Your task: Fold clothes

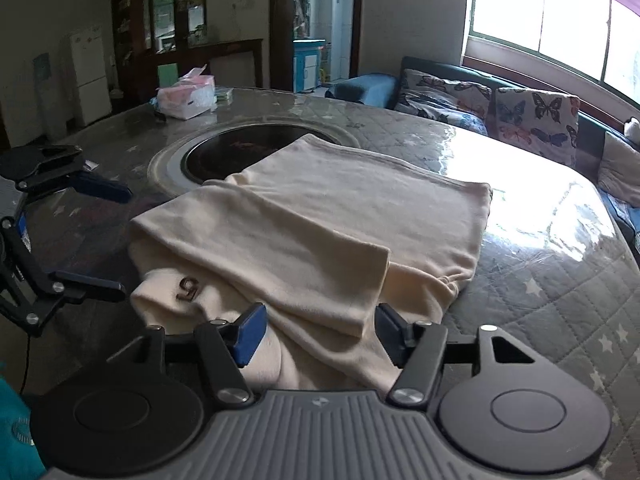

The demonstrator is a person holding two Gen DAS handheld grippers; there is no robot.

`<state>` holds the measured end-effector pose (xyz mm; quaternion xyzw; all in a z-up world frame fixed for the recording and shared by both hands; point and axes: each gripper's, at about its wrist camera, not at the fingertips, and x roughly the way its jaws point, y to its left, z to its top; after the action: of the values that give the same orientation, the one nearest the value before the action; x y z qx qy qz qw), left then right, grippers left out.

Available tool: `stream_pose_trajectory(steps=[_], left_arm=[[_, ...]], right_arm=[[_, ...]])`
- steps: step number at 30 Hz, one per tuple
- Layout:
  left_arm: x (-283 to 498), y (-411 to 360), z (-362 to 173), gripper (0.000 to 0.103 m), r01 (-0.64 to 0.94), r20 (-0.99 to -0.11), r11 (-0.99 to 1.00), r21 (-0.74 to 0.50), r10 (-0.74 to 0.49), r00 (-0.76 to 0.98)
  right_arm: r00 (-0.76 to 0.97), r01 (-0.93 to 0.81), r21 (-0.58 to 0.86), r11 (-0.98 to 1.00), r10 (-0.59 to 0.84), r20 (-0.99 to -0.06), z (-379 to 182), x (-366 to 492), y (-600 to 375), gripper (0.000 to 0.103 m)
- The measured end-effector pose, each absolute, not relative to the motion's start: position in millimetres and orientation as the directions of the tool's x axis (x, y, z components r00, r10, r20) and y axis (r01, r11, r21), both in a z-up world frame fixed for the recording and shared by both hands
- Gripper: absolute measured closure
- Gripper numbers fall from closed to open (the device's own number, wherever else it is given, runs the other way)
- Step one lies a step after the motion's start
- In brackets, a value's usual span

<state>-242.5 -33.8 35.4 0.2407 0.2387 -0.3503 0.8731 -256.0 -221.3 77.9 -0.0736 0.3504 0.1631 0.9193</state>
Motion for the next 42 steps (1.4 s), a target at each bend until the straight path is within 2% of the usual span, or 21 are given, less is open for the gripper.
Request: stream_pose_trajectory(steps=[4,6,7,11,14,21,24,26,27,28,30,31,32,39,40,41,42], left_arm=[[-244.1,-45.8,24.6,0.037,0.752,-0.595,0.601,0.271,-0.509,0.622],[-244.4,-51.9,20.0,0.043,0.763,-0.595,0.583,0.281,-0.518,0.615],[-244.6,-54.7,17.9,0.048,0.768,-0.594,0.573,0.287,-0.522,0.612],[-241.3,-63.0,14.2,0.081,0.773,-0.59,0.56,0.298,-0.529,0.61],[-229.0,-62.1,20.7,0.09,0.762,-0.579,0.598,0.25,-0.539,0.613],[-194.8,-59.1,39.5,0.093,0.724,-0.557,0.679,0.123,-0.556,0.617],[-185.5,-62.3,38.3,0.093,0.72,-0.563,0.684,0.118,-0.551,0.616],[-182.9,-61.9,36.4,0.092,0.72,-0.574,0.685,0.109,-0.548,0.608],[-183.0,-60.8,35.5,0.091,0.722,-0.578,0.684,0.108,-0.547,0.605],[-183.2,-59.7,34.6,0.088,0.723,-0.582,0.683,0.106,-0.547,0.602],[-189.3,-57.0,31.8,0.076,0.726,-0.589,0.675,0.128,-0.538,0.604],[-192.5,-55.6,30.3,0.06,0.728,-0.592,0.671,0.14,-0.533,0.605],[-195.8,-54.2,28.9,0.054,0.73,-0.595,0.667,0.152,-0.528,0.606],[-210.7,-54.6,14.6,0.054,0.732,-0.608,0.627,0.267,-0.48,0.632],[-210.4,-54.9,13.8,0.06,0.729,-0.606,0.626,0.276,-0.476,0.638],[-210.1,-55.1,13.2,0.071,0.726,-0.603,0.627,0.283,-0.472,0.643],[-208.9,-55.1,13.0,0.077,0.724,-0.605,0.63,0.282,-0.469,0.644]], right_arm=[[0.688,-0.404,-0.066,0.913,0.255,-0.679,81.8,-271.3,-221.7,0.031],[0.684,-0.429,-0.095,0.898,0.255,-0.683,82.7,-278.7,-221.0,0.03],[0.682,-0.441,-0.108,0.891,0.255,-0.686,83.2,-282.3,-220.7,0.029],[0.667,-0.485,-0.138,0.863,0.264,-0.697,83.3,-293.2,-218.9,0.022],[0.66,-0.521,-0.168,0.837,0.27,-0.701,81.9,-301.5,-215.5,0.022],[0.691,-0.528,-0.213,0.822,0.27,-0.671,76.1,-289.7,-207.9,0.025],[0.706,-0.518,-0.228,0.825,0.262,-0.658,71.2,-274.7,-201.7,0.039],[0.698,-0.521,-0.212,0.827,0.269,-0.663,68.9,-265.3,-200.2,0.059],[0.69,-0.524,-0.197,0.829,0.277,-0.669,67.8,-260.8,-200.0,0.065],[0.679,-0.525,-0.177,0.832,0.284,-0.678,67.1,-256.8,-200.8,0.076],[0.664,-0.522,-0.145,0.841,0.293,-0.688,67.1,-251.4,-202.8,0.081],[0.661,-0.519,-0.133,0.845,0.297,-0.69,67.6,-249.7,-203.9,0.083],[0.66,-0.517,-0.126,0.847,0.3,-0.688,68.6,-248.7,-204.9,0.085],[0.669,-0.485,-0.085,0.87,0.307,-0.677,73.4,-244.7,-208.0,0.088],[0.671,-0.481,-0.083,0.873,0.306,-0.676,73.2,-244.9,-207.6,0.089],[0.673,-0.476,-0.08,0.876,0.304,-0.674,72.9,-245.2,-207.3,0.089],[0.677,-0.47,-0.077,0.879,0.303,-0.671,72.7,-246.0,-207.4,0.09]])
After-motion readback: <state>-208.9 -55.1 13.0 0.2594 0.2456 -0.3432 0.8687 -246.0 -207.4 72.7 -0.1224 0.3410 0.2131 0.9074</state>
